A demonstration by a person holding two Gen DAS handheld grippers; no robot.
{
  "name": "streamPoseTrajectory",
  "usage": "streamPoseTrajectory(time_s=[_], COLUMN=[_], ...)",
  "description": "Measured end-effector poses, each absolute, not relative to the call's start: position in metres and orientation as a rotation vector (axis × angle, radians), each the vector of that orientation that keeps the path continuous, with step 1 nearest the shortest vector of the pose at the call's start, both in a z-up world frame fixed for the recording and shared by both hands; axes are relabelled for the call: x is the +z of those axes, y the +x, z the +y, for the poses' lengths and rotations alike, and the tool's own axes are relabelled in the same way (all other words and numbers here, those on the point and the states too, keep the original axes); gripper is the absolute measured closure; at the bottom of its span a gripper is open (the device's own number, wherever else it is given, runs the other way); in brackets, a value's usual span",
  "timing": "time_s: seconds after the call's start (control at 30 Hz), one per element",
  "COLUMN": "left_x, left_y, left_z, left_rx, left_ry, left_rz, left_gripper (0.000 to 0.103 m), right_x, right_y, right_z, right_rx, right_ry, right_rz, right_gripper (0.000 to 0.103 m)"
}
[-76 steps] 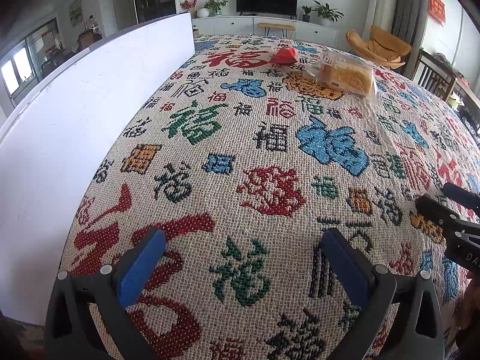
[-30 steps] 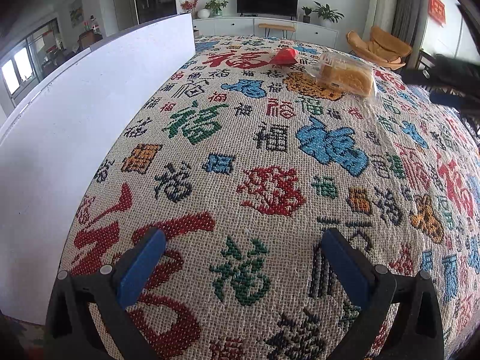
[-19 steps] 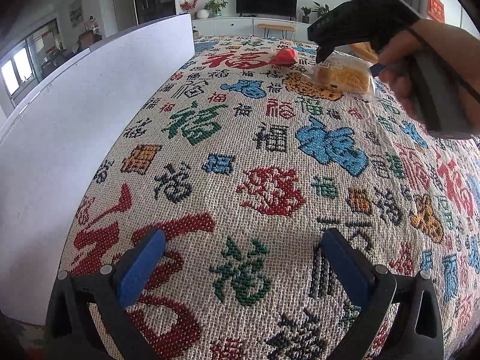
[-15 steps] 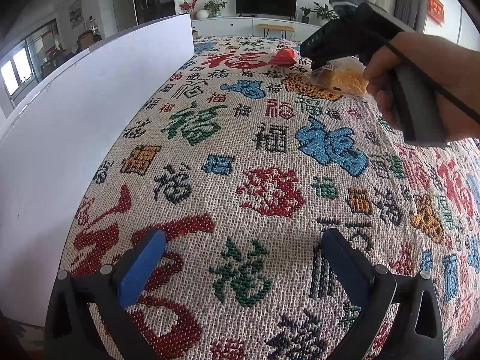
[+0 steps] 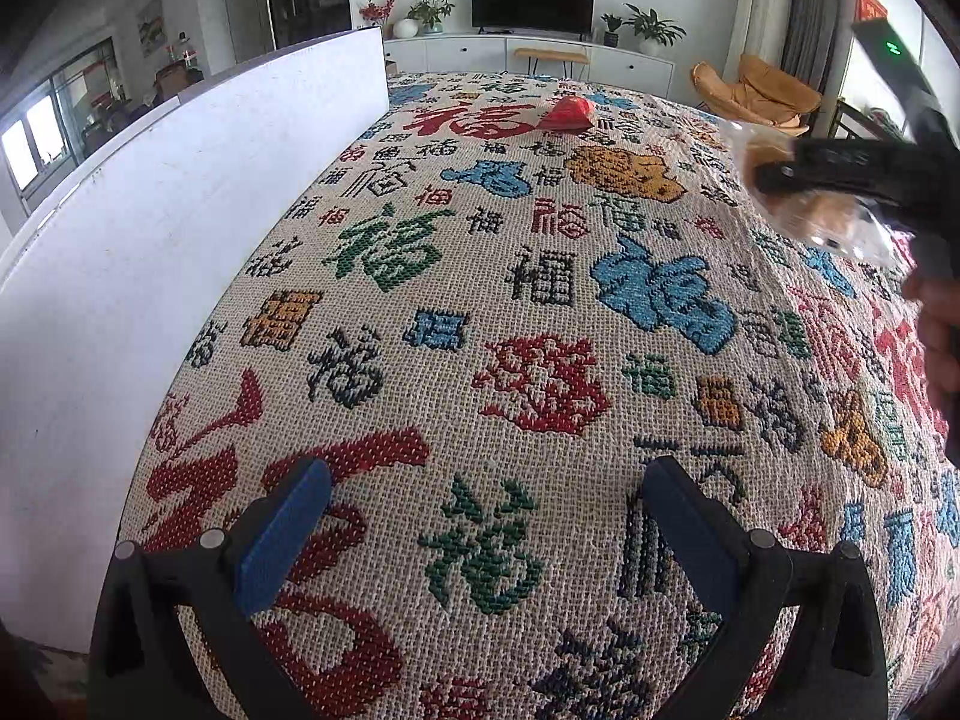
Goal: Organize snacks
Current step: 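Grasp the bagged bread bun with the right gripper and lift it, then grasp the red wrapped snack with the left gripper while the right holds the bread bun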
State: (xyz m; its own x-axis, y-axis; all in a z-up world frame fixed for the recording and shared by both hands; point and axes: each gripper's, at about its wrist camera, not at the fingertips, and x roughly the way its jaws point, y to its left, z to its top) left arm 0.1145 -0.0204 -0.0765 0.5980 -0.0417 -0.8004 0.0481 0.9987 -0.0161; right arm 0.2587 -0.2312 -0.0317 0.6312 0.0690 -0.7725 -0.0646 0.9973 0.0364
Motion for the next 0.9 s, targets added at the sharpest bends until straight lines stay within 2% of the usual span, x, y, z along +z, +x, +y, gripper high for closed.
streamPoseTrajectory(time_s=[0.17,0.3,0.6,0.77,0.9], left_x=[-0.077,-0.077,-0.077,-0.073,-0.050], left_y=[0.114,0.114,0.116,0.119,0.157], left_z=[-0.020,-0.020,-0.021,-0.019,-0.022], left_rx=[-0.052,-0.053,-0.053,-0.072,-0.221], left_ry=[0.007,0.008,0.008,-0.013,-0.053], left_rz=[0.928,0.928,0.929,0.971,0.999], left_gripper=[0.000,0.000,0.000,0.000,0.000], right_x=[-0.029,-0.051,-0.069,-0.071,-0.070], right_y=[0.190,0.156,0.149,0.147,0.147], right_z=[-0.260,-0.269,-0.264,-0.264,-0.265], right_rx=[0.137,0.158,0.187,0.181,0.180], right_ry=[0.009,-0.040,-0.072,-0.086,-0.087], right_rz=[0.877,0.899,0.893,0.894,0.894], right_gripper=[0.026,0.024,0.014,0.013,0.013])
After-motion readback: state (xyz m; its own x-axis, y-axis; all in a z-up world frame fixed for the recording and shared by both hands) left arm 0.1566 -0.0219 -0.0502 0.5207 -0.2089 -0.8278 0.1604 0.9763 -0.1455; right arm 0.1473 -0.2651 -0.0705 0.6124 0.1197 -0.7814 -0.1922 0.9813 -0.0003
